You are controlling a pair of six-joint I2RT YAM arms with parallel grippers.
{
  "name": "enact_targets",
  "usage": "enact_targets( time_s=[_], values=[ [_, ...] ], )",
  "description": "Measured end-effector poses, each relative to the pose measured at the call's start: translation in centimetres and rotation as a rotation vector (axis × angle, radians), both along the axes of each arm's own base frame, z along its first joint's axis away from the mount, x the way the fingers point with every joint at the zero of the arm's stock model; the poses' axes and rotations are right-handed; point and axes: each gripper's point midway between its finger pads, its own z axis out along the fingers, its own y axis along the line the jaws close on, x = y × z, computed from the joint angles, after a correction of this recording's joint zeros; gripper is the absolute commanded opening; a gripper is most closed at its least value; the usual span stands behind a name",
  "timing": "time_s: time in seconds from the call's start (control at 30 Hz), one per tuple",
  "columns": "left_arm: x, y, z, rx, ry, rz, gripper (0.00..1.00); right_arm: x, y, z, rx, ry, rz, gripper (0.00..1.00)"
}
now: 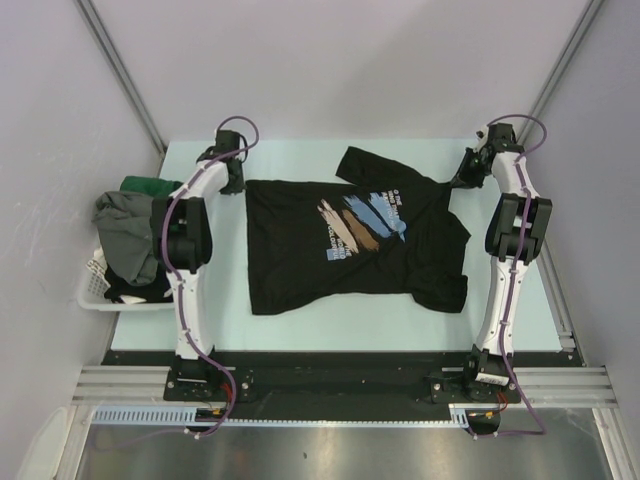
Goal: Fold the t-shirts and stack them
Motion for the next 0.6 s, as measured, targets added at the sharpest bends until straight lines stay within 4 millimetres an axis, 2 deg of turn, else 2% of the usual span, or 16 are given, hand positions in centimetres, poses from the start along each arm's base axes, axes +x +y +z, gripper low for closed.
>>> enact_targets(
  time_s=[0.2,0.27,0.37,0.47,0.6],
  values=[
    [-2.0,-1.1,-0.2,-0.007,0.032,-0.026,0.22,-0.2,-0.4,-0.1,-0.013,0.006,-0.004,0.3],
    [-3.0,-1.6,0.4,-0.015,0.04,-0.039,0.23,-0.3,-0.5,0.0,-0.021,0.008,-0.008,0.31],
    [-4.2,-2.3,2.6,-0.024,0.019,-0.056,0.24,-1.2,-0.7,1.0,-0.034,0.016,-0.019,0.31],
    [-6.1,-3.1,5.9,-0.036,-0.033,-0.079,0.25,-2.7,-0.9,3.6,-0.051,0.006,-0.04,0.31],
    [-9.3,-4.2,10.2,-0.066,-0.124,-0.111,0.25,-5.9,-0.3,8.8,-0.087,-0.029,-0.079,0.32]
  ],
)
